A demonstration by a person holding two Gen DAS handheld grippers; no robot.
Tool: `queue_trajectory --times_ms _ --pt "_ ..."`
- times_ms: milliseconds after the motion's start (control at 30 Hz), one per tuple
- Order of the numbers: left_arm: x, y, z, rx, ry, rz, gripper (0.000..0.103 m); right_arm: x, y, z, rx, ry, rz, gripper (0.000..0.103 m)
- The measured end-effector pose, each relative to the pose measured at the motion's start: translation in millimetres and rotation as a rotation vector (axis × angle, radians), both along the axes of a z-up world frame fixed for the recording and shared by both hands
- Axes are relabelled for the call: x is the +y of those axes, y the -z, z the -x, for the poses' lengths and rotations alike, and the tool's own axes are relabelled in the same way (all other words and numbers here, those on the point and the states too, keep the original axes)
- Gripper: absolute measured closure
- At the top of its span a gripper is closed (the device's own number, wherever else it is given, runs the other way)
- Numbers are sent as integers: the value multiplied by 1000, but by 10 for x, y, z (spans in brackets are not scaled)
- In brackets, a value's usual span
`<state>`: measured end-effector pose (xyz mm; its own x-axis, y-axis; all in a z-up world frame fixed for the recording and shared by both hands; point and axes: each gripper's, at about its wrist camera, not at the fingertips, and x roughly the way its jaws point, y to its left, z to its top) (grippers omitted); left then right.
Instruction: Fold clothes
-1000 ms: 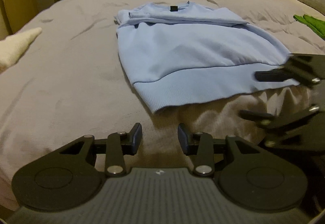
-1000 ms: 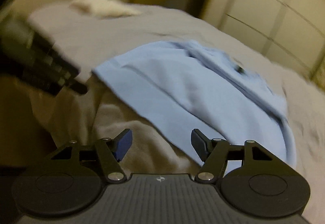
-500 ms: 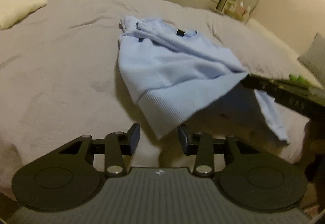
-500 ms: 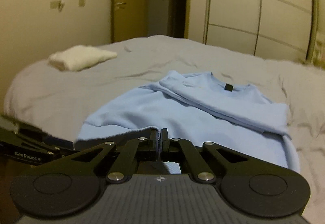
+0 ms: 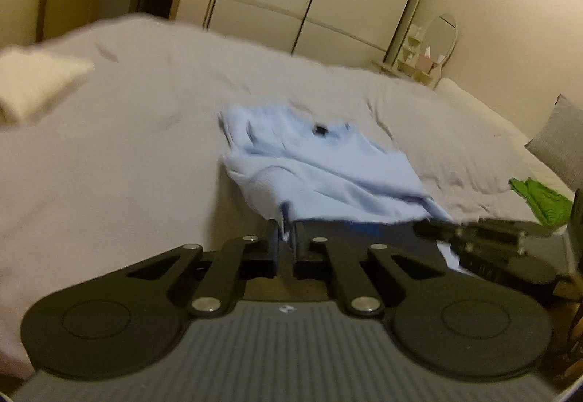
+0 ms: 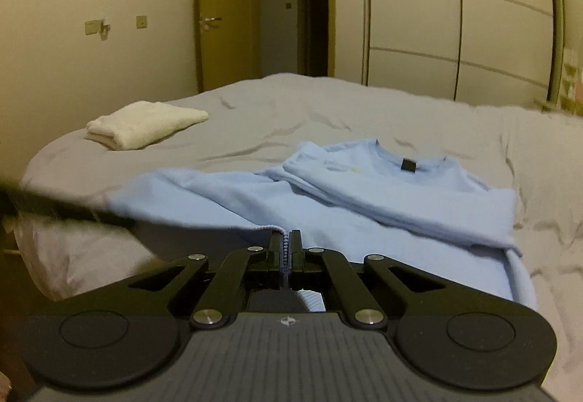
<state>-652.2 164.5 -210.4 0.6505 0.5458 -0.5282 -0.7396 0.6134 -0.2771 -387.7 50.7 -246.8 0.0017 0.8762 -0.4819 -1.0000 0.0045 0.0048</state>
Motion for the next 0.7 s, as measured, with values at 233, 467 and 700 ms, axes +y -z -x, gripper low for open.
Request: queue_trajectory --times_ms 233,467,700 --pt "69 755 -150 301 10 106 103 7 393 148 -116 23 153 59" --pt "-350 873 -206 395 87 -34 97 -588 764 112 -299 157 224 48" --pt "-356 811 -73 519 156 -283 95 -1142 870 -238 -456 226 250 52"
